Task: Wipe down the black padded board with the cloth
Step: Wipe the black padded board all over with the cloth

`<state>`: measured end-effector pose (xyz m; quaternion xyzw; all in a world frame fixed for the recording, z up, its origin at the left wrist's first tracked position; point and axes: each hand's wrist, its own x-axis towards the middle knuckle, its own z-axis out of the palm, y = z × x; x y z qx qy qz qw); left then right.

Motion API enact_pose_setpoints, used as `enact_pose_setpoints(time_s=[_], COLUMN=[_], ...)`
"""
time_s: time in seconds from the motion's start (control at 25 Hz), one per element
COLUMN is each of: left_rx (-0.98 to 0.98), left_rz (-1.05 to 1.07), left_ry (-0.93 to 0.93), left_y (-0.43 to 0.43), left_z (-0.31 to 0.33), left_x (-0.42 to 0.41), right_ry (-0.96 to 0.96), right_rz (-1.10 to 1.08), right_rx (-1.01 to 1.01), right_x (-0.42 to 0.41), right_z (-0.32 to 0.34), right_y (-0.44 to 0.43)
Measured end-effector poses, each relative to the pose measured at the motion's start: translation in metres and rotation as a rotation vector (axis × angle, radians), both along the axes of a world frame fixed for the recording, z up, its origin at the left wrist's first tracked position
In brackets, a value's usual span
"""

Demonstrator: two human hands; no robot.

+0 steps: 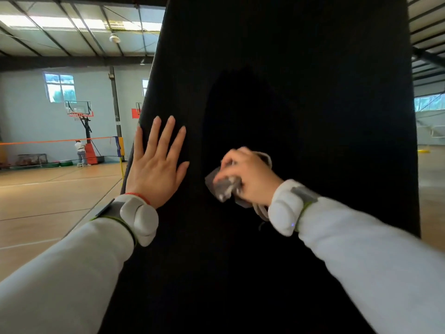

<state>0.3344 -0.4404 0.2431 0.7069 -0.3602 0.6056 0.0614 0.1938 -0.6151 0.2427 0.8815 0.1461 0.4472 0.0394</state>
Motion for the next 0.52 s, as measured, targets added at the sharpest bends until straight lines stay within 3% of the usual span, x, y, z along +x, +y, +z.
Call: enact_pose_setpoints(time_s=[0.12,0.2,0.52], left_rx=[-0.007,-0.006,-0.025], left_rz=[0.018,0.021,-0.015], left_ry=[0.001,-0.006,-0.005], left_y=[0.0,-0.001,-0.001], left_z=[-0.001,-0.001,-0.001], left_x=[0.002,0.002,-0.001], right_ry=[-0.289,-0.374,-0.307], right_rz=[-0.093,-0.181,-0.028], right_rx=[0.316,0.413,0.211], right_x=[0.004,0.017,0.032], right_z=[0.065,0.077,-0.011], right_y=[0.004,0.012,0.012])
